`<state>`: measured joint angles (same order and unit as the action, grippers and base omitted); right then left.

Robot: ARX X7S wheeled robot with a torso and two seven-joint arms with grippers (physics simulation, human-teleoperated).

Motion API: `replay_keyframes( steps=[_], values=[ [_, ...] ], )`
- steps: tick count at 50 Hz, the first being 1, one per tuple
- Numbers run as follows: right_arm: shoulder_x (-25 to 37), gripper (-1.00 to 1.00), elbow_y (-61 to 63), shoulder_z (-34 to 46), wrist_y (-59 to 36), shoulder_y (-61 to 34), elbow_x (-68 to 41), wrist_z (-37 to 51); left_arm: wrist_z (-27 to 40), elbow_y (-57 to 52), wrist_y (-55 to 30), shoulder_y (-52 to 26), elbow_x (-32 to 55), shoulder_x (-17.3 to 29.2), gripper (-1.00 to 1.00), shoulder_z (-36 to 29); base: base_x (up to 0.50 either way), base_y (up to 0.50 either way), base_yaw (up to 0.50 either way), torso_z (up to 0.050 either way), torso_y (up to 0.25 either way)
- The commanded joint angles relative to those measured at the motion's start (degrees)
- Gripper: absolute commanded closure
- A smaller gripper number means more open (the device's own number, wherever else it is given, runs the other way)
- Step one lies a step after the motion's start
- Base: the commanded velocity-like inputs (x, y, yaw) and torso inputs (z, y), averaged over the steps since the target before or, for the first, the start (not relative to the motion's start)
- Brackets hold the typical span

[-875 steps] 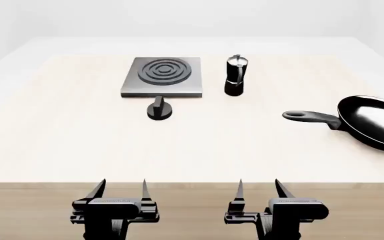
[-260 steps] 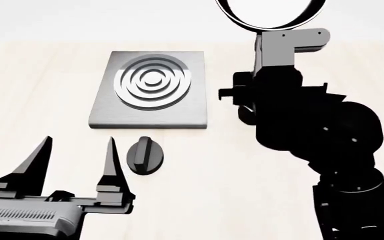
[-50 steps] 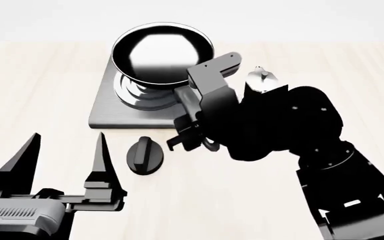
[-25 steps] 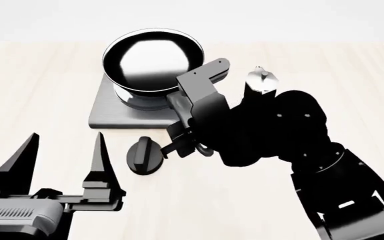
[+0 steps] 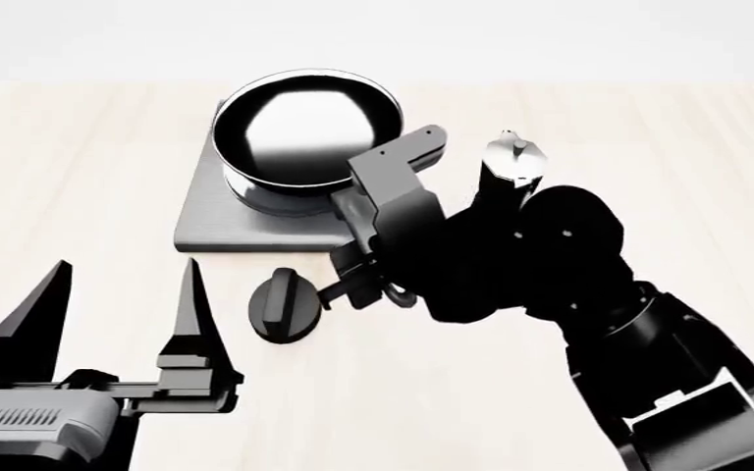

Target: Put the frying pan on the stove.

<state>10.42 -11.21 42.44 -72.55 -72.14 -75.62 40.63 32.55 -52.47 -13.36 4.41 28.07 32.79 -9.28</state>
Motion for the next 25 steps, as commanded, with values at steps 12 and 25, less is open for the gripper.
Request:
replay_keyframes(
  steps=[12,25],
  values=[
    [-1.0,1.0,-0.7,1.8,2.4,-0.6,5.0,-3.0,0.3,-0.1,0.5,0.3,0.3,0.5,-1.0,0.2,0.0,0.0,0.0,0.001,0.002],
    [-0.8,1.0,-1.7,2.6,3.2,-0.7,5.4,-3.7,0.4,0.1,0.9,0.2,0.3,0.6,-1.0,0.0,0.0,0.0,0.0,0.001,0.002]
  ],
)
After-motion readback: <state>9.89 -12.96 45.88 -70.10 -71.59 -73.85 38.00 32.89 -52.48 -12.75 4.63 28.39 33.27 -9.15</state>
